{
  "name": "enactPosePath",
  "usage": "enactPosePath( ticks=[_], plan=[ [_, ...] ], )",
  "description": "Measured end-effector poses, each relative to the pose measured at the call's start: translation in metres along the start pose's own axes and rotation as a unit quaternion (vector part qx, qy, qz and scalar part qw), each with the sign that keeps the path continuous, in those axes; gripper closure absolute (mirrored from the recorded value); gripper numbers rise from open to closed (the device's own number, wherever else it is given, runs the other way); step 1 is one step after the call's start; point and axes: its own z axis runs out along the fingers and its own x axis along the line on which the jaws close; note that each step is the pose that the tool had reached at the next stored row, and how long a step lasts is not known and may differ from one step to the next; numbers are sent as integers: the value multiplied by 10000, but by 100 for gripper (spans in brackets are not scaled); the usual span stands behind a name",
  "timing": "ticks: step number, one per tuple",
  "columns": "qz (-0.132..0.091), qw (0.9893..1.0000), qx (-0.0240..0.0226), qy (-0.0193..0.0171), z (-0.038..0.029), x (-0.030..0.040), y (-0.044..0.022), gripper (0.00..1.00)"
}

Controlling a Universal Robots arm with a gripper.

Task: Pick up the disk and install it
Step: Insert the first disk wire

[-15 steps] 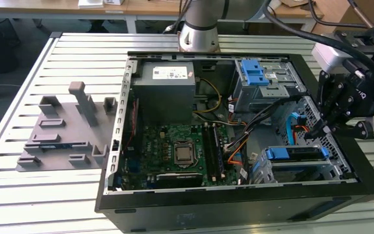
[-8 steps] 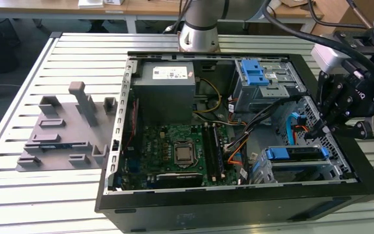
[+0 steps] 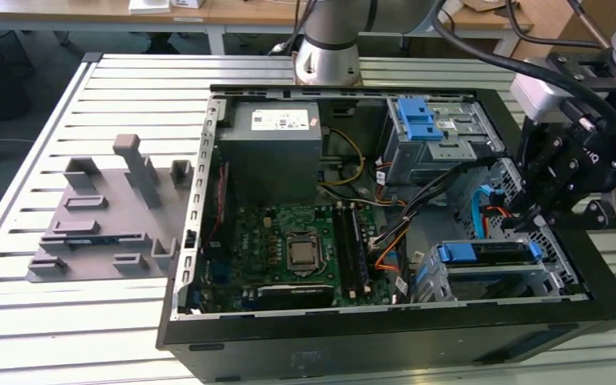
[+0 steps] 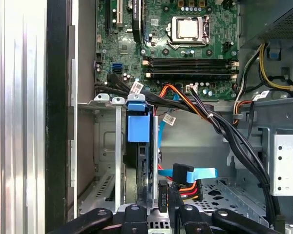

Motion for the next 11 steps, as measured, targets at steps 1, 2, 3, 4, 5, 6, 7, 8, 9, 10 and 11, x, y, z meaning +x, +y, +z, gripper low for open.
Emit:
enactPosePath(
  ticks=[1,2,3,4,5,6,7,8,9,10,11],
  plan=[
    [0,10000,11,0,8,0,2,69],
    [0,10000,20,0,15,-1,4,69],
    [-1,10000,26,0,21,-2,4,69],
    [-1,10000,31,0,27,-3,5,69],
    [0,10000,38,0,33,-3,7,69],
    [0,10000,46,-1,40,-4,9,69],
    [-1,10000,53,-1,47,-4,11,69],
    [0,10000,62,-1,55,-5,15,69],
    [0,10000,72,-2,62,-5,19,69],
    [-1,10000,81,-3,67,-6,22,69],
    [-1,10000,89,-3,72,-7,25,69]
  ],
)
